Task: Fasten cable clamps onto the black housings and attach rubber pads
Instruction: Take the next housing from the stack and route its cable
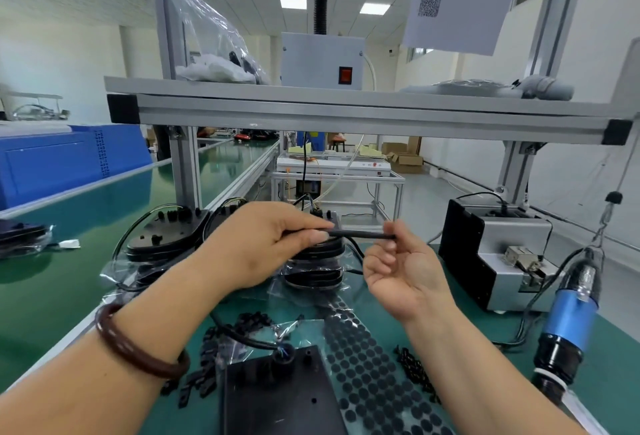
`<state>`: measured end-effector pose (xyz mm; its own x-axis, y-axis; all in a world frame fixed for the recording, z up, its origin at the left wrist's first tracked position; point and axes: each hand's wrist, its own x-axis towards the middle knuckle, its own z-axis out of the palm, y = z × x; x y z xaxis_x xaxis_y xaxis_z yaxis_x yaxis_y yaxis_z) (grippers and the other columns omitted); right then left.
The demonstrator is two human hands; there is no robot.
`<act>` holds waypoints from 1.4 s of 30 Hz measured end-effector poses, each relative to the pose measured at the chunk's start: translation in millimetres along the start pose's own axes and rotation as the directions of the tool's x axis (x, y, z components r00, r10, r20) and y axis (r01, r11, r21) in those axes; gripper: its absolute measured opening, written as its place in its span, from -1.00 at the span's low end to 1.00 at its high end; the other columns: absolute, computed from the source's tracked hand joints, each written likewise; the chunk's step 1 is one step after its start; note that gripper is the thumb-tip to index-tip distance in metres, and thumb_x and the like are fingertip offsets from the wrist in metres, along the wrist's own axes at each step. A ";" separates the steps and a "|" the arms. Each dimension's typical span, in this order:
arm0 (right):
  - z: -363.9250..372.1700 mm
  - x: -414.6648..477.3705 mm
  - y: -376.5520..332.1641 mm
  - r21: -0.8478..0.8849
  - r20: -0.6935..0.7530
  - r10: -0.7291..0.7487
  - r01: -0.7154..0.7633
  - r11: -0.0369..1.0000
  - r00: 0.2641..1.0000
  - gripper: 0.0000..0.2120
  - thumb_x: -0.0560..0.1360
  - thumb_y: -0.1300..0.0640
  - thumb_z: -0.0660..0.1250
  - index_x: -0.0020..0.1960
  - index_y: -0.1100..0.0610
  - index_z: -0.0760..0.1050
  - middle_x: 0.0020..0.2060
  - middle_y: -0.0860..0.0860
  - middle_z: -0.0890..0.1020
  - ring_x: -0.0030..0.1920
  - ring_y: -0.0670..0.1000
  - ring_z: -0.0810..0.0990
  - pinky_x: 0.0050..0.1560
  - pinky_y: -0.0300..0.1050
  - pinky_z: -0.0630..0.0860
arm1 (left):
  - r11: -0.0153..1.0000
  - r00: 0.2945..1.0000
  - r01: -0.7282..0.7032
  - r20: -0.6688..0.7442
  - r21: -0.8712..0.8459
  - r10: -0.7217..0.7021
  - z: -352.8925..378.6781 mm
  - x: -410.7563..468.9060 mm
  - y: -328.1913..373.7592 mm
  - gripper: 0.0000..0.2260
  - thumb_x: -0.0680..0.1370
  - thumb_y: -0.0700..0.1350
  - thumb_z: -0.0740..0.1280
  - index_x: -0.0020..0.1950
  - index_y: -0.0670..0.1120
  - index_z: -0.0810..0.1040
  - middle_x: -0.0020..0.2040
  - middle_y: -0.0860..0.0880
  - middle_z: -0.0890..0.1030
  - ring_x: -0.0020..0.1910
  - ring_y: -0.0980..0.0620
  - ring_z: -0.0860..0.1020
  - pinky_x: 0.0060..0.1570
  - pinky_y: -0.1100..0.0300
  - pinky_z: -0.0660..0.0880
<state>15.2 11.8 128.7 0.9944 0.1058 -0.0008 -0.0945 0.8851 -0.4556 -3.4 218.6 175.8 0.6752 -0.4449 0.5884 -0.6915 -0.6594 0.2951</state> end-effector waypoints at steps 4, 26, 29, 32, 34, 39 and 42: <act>-19.5 11.7 -14.0 0.027 -0.140 -0.046 0.050 0.998 0.989 -0.68 0.61 0.02 0.18 -0.30 0.07 0.35 -0.59 -0.08 0.26 -0.64 -0.11 0.19 -0.65 -0.29 0.08 | 0.996 0.998 0.069 -0.006 -0.053 -0.069 -7.6 -8.6 -19.4 -0.76 0.42 0.21 0.26 0.04 0.32 0.60 -0.20 0.39 0.56 -0.16 0.33 0.53 -0.19 0.52 0.37; -40.8 16.2 -74.3 -0.055 -0.463 -0.277 0.284 0.957 0.842 -0.69 0.66 0.10 0.12 -0.25 0.12 0.34 -0.59 -0.09 0.29 -0.66 -0.14 0.15 -0.65 -0.33 0.05 | 0.976 0.989 0.086 0.098 0.202 -0.108 10.4 -7.4 -25.6 -0.65 0.48 0.30 0.16 0.01 0.18 0.64 -0.19 0.19 0.66 -0.19 0.26 0.56 -0.08 0.21 0.54; -42.1 13.7 -80.9 -0.031 -0.495 -0.292 0.320 0.947 0.818 -0.71 0.64 0.17 0.12 -0.26 0.12 0.34 -0.56 -0.09 0.28 -0.64 -0.14 0.15 -0.66 -0.32 0.05 | 0.920 0.999 0.002 0.032 0.392 -0.016 5.2 -4.6 -24.7 -0.48 0.40 0.42 -0.10 -0.15 0.18 0.55 -0.35 0.17 0.56 -0.32 0.24 0.49 -0.33 0.26 0.47; -44.5 13.1 -82.4 -0.022 -0.521 -0.291 0.328 0.944 0.803 -0.72 0.63 0.23 0.10 -0.27 0.13 0.33 -0.51 -0.08 0.27 -0.60 -0.14 0.13 -0.65 -0.31 0.05 | 0.880 0.999 -0.040 0.034 0.473 0.028 5.8 -3.1 -28.0 -0.39 0.40 0.42 -0.20 -0.11 0.14 0.55 -0.30 0.16 0.58 -0.28 0.21 0.50 -0.32 0.25 0.48; -45.2 13.8 -81.6 -0.024 -0.532 -0.288 0.325 0.945 0.797 -0.71 0.62 0.24 0.08 -0.27 0.13 0.32 -0.52 -0.08 0.26 -0.62 -0.14 0.13 -0.65 -0.31 0.03 | 0.867 0.998 -0.046 0.049 0.495 0.025 7.7 -4.3 -28.7 -0.35 0.40 0.41 -0.23 -0.03 0.16 0.57 -0.23 0.16 0.61 -0.23 0.19 0.53 -0.28 0.21 0.52; -45.6 18.7 -75.0 0.000 -0.463 -0.308 0.347 0.938 0.831 -0.72 0.65 0.17 0.12 -0.25 0.11 0.33 -0.55 -0.09 0.27 -0.62 -0.14 0.15 -0.65 -0.32 0.07 | 0.932 0.999 0.047 -0.034 0.358 -0.038 6.9 -2.1 -26.9 -0.54 0.48 0.35 0.00 -0.03 0.18 0.61 -0.25 0.20 0.60 -0.23 0.20 0.54 -0.23 0.22 0.52; -44.3 25.0 -61.3 -0.024 -0.391 -0.274 0.288 0.957 0.879 -0.68 0.67 0.06 0.10 -0.24 0.11 0.34 -0.47 -0.08 0.28 -0.66 -0.16 0.21 -0.65 -0.36 0.13 | 0.941 0.981 0.194 -0.038 0.277 -0.191 0.4 -7.4 -28.9 -0.69 0.58 0.14 0.18 0.29 0.18 0.51 0.12 0.16 0.61 0.12 0.08 0.54 0.13 0.16 0.47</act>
<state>47.9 -59.8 117.2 0.9181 -0.3268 -0.2242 0.1968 0.8669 -0.4579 11.6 240.7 162.6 0.7850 -0.2873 0.5488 -0.4484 -0.8748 0.1835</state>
